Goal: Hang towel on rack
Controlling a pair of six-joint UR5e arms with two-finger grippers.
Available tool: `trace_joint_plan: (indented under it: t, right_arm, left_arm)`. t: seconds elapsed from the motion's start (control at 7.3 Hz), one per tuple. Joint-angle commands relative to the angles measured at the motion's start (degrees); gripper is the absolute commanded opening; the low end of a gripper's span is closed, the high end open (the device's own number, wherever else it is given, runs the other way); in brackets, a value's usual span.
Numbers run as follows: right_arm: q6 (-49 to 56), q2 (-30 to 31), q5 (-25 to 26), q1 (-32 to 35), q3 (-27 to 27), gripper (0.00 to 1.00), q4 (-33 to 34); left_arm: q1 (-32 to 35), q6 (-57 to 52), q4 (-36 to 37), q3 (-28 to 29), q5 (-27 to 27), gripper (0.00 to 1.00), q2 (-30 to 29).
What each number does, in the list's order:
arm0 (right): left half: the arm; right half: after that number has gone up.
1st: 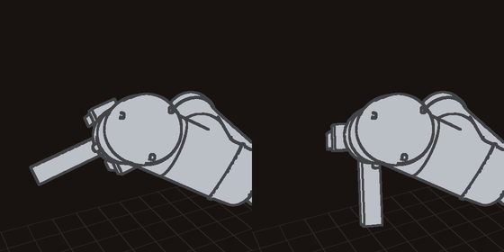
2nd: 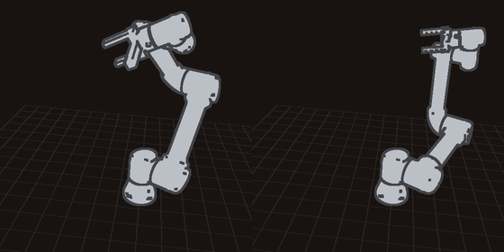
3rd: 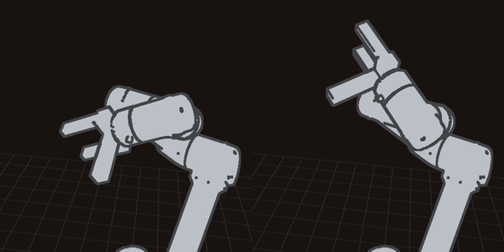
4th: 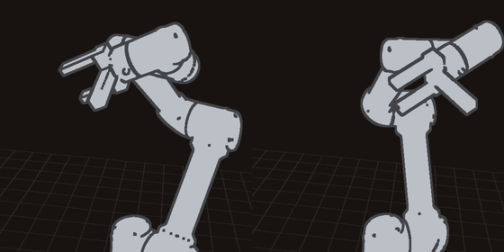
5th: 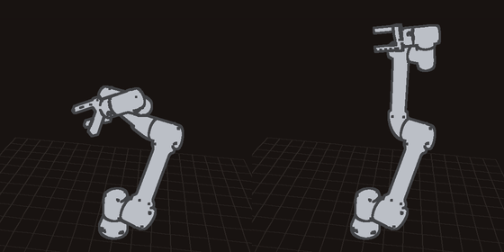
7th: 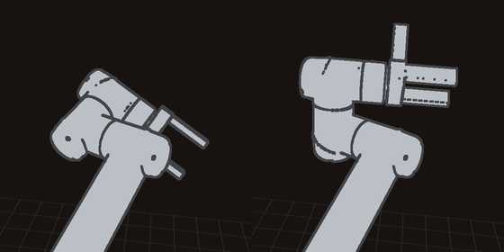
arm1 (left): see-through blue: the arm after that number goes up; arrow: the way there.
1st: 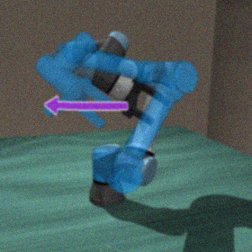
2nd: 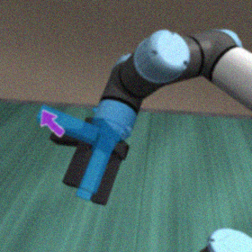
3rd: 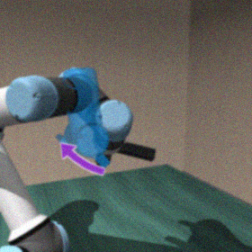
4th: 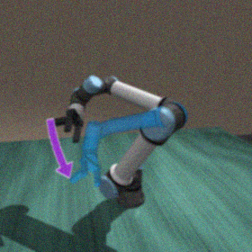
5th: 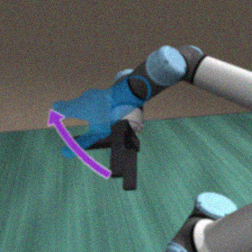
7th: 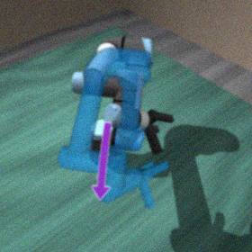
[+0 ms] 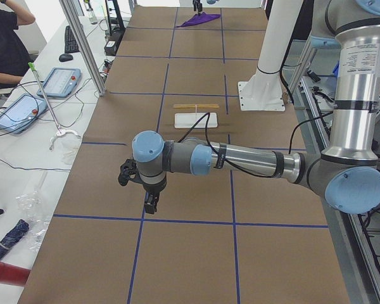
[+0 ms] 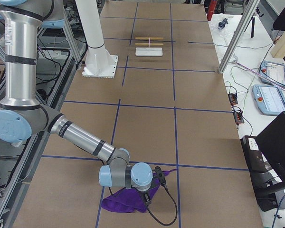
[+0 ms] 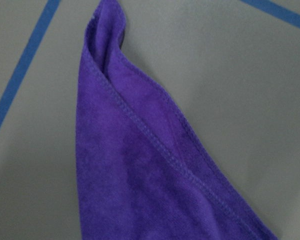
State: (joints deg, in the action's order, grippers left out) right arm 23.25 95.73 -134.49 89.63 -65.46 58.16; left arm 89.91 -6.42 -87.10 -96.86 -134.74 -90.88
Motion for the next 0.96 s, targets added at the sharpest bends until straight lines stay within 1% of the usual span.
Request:
trace_joint_plan:
  t: [0.0, 0.14, 0.27, 0.55, 0.68, 0.82]
  right_arm:
    - [1.89, -1.06, 1.07, -1.29, 4.17, 1.0, 0.02]
    - [1.8, -1.07, 2.9, -2.35, 4.81, 1.0, -0.07]
    - [1.8, -1.07, 3.53, -3.23, 5.51, 1.0, -0.07]
    - [1.71, -1.07, 3.36, -3.24, 5.6, 1.0, -0.07]
    - [1.71, -1.33, 3.27, -3.24, 5.6, 0.98, 0.02]
    - [1.8, -1.42, 3.27, -3.24, 5.25, 0.42, -0.07]
  left_arm:
    - [0.0, 0.0, 0.0, 0.01, 0.0, 1.0, 0.0]
    - [0.0, 0.0, 0.0, 0.01, 0.0, 1.0, 0.0]
    - [0.0, 0.0, 0.0, 0.01, -0.09, 1.0, 0.0]
    - [-0.09, 0.0, 0.0, 0.09, -0.09, 1.0, 0.0]
    - [-0.09, 0.0, 0.0, 0.09, -0.09, 1.0, 0.0]
    - [-0.09, 0.0, 0.0, 0.01, -0.09, 1.0, 0.0]
